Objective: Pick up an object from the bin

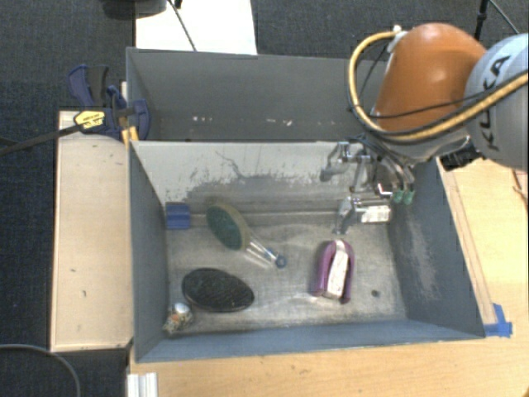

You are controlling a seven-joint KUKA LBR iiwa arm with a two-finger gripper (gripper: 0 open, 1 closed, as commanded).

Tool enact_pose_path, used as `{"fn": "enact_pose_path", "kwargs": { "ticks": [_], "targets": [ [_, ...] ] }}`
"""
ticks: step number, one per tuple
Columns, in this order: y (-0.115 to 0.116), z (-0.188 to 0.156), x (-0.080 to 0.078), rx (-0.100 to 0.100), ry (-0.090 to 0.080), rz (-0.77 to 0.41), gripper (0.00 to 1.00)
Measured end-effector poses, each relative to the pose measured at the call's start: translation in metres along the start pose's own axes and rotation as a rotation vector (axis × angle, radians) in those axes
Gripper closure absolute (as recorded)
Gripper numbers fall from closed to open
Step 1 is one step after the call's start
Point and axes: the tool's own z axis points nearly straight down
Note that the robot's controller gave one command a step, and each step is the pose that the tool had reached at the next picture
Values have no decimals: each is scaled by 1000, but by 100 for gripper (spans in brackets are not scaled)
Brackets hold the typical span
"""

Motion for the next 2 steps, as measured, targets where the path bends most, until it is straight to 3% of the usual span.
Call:
{"fn": "enact_pose_path", "kwargs": {
  "ticks": [1,2],
  "targets": [
    [-91,160,42,1,2,-182,0],
    [-54,102,86,-1,1,-133,0]
  ]
}}
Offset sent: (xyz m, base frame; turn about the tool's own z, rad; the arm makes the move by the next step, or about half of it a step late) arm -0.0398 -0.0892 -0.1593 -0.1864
